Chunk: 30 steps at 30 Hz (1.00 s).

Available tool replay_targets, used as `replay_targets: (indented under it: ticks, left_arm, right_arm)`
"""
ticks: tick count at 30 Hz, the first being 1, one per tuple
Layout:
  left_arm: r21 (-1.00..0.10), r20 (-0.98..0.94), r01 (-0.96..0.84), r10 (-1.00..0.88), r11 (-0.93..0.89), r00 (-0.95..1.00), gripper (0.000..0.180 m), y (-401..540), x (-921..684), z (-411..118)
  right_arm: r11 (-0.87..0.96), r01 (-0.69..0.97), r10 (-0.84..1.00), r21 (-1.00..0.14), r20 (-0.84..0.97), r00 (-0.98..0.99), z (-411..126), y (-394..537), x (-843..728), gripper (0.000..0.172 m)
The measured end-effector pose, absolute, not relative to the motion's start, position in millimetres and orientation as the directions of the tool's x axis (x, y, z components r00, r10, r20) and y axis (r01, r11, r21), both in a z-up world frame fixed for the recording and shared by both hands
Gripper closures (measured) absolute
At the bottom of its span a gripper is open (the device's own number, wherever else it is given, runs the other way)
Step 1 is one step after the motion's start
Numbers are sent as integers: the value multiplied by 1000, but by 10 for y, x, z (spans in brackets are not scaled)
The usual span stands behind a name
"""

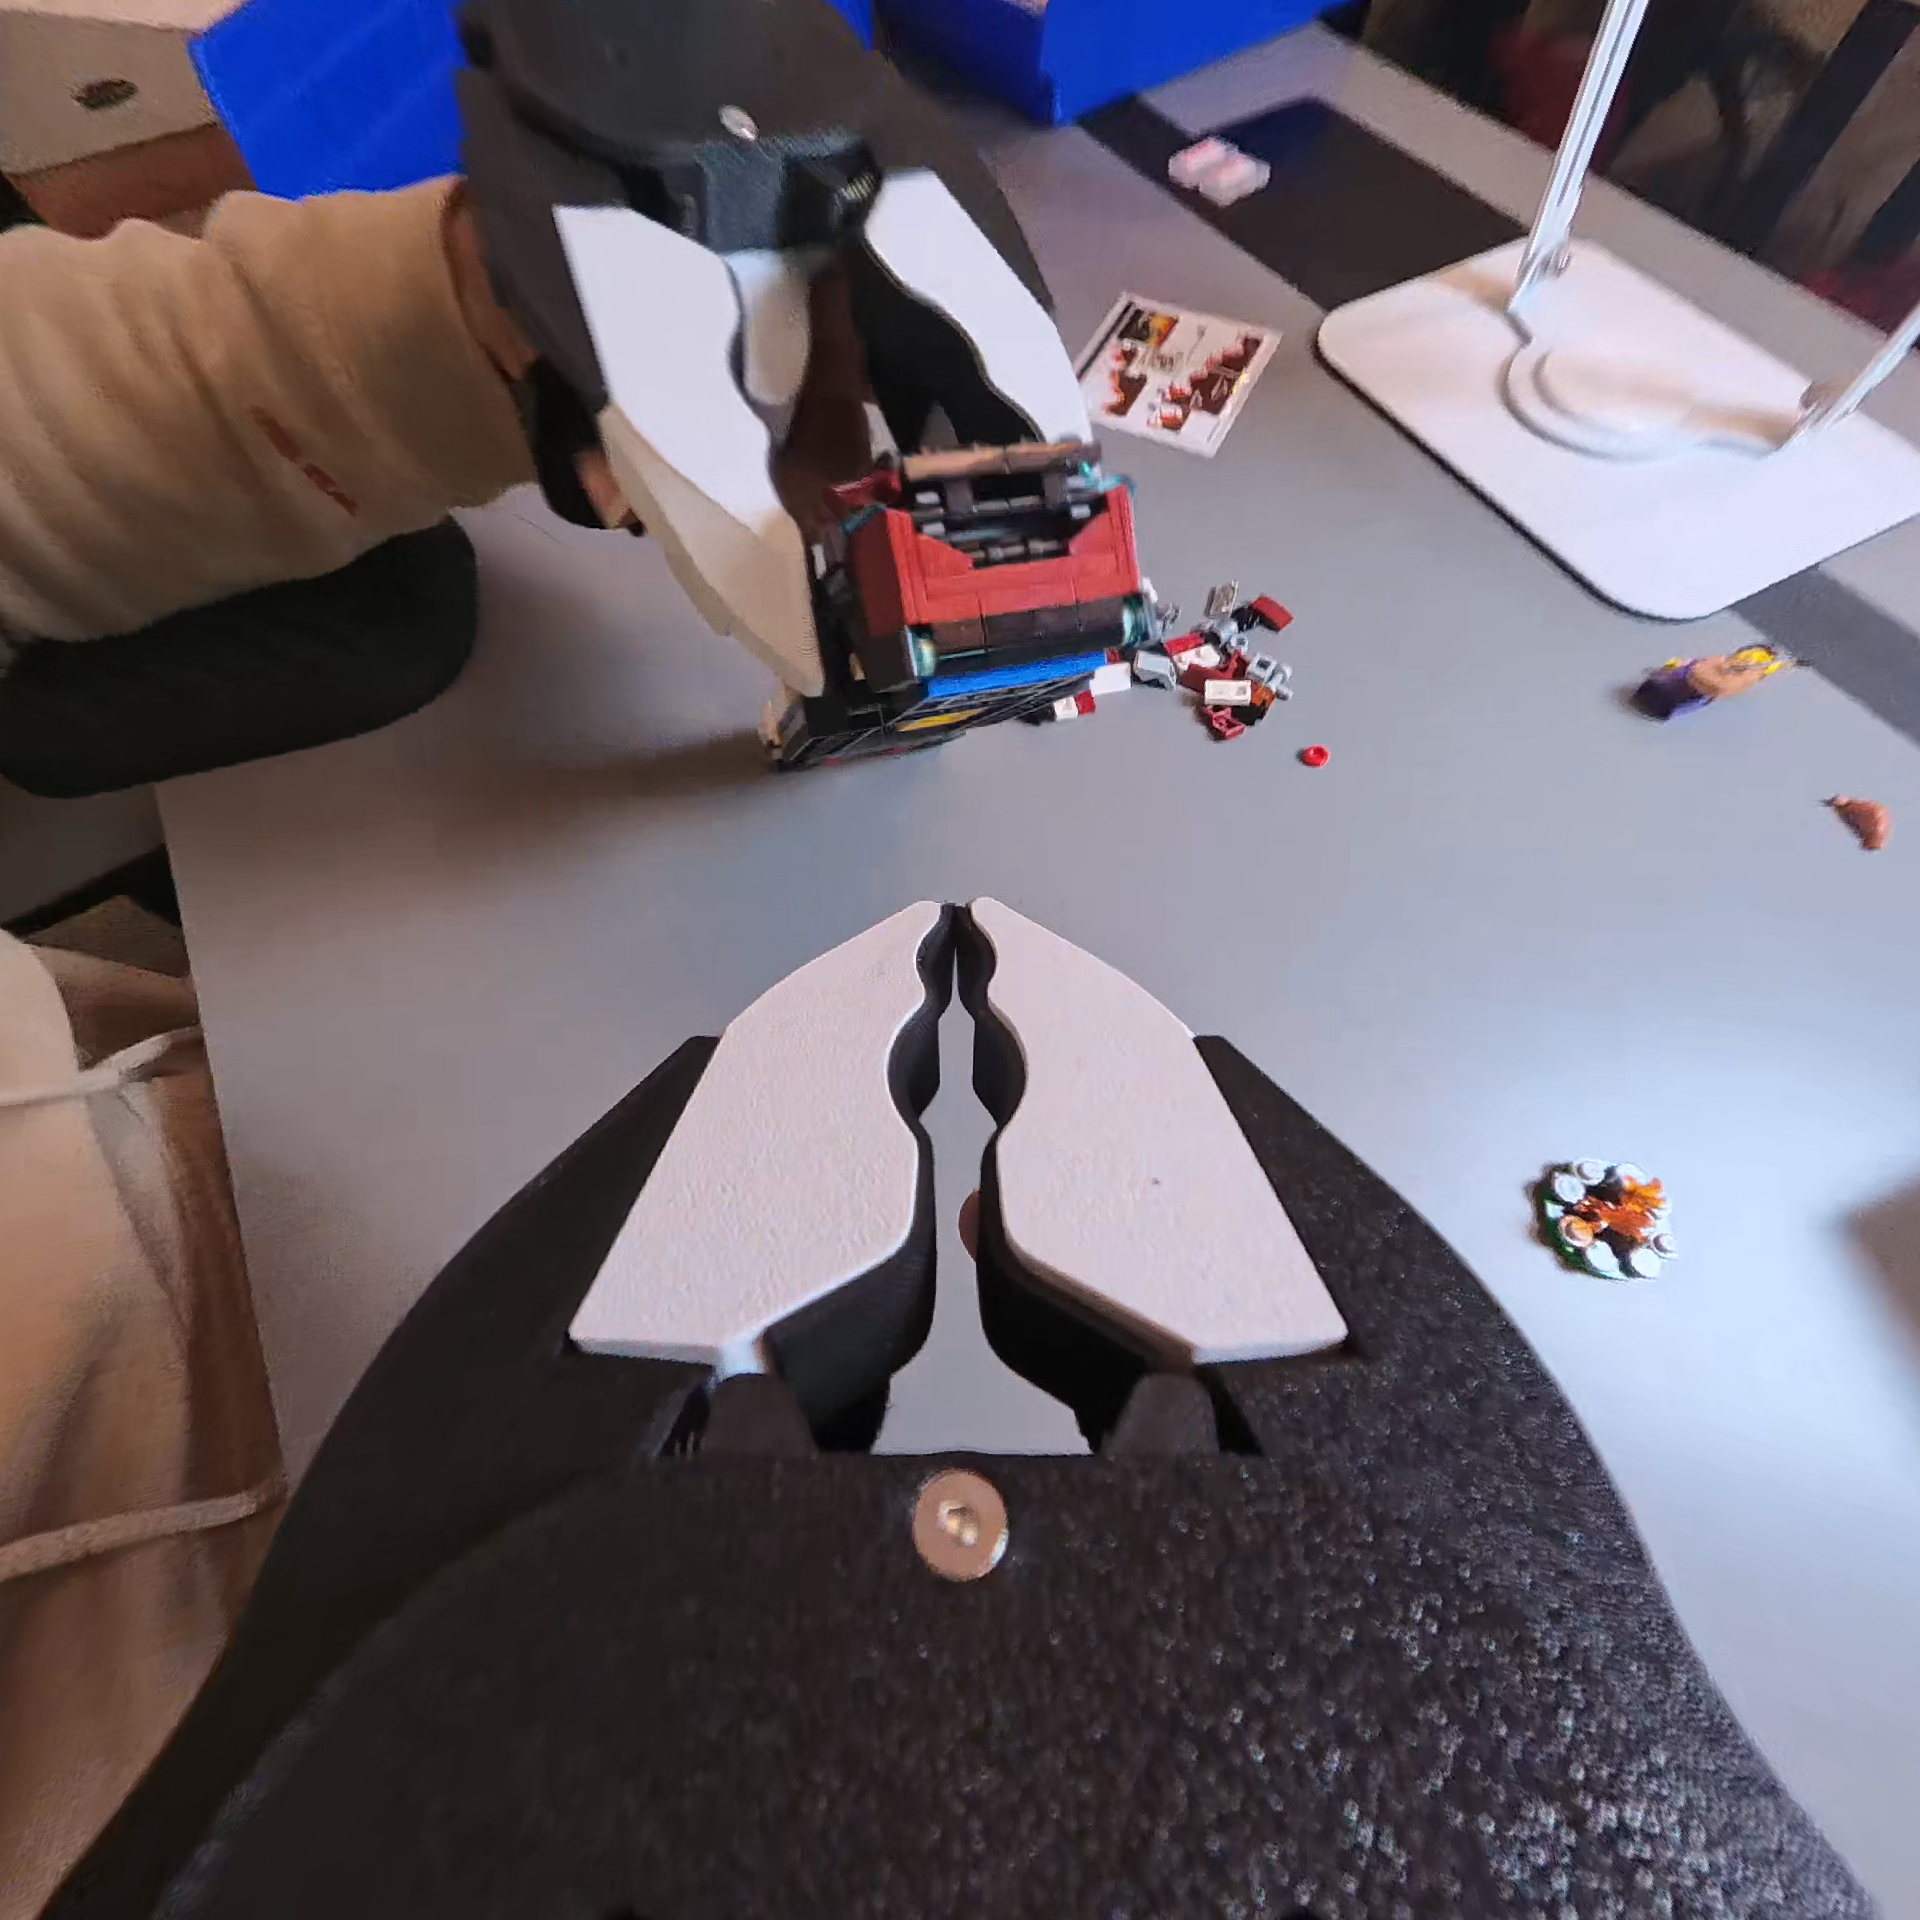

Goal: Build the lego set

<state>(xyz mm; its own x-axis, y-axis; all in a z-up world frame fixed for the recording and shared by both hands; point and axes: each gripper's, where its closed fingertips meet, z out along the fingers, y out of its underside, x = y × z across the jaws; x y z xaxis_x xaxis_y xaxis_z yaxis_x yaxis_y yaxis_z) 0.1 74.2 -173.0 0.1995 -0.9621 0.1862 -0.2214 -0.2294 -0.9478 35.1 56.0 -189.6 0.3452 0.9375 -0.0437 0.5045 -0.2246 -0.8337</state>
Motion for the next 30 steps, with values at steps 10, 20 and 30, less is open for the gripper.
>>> replay_targets:
  ticks: [10, 20, 30]
  left_arm:
    - [-938, -125, -342, -871, -52, 475, 122, 978, 3, -1589]
    - [-915, -135, -375, -760, -151, 636, 121, 1233, -31, -1542]
    - [-892, 16, -322, -736, -316, 676, 122, 1263, -83, -1584]
  right_arm:
    - [-279, 610, 907, -741, 5, 421, -2145, 817, 75, 172]
    - [-288, 562, 815, -775, 110, 568, -2190, 1177, -62, 172]
    - [-311, 544, 786, -779, 110, 608, -2338, 1297, -99, 171]
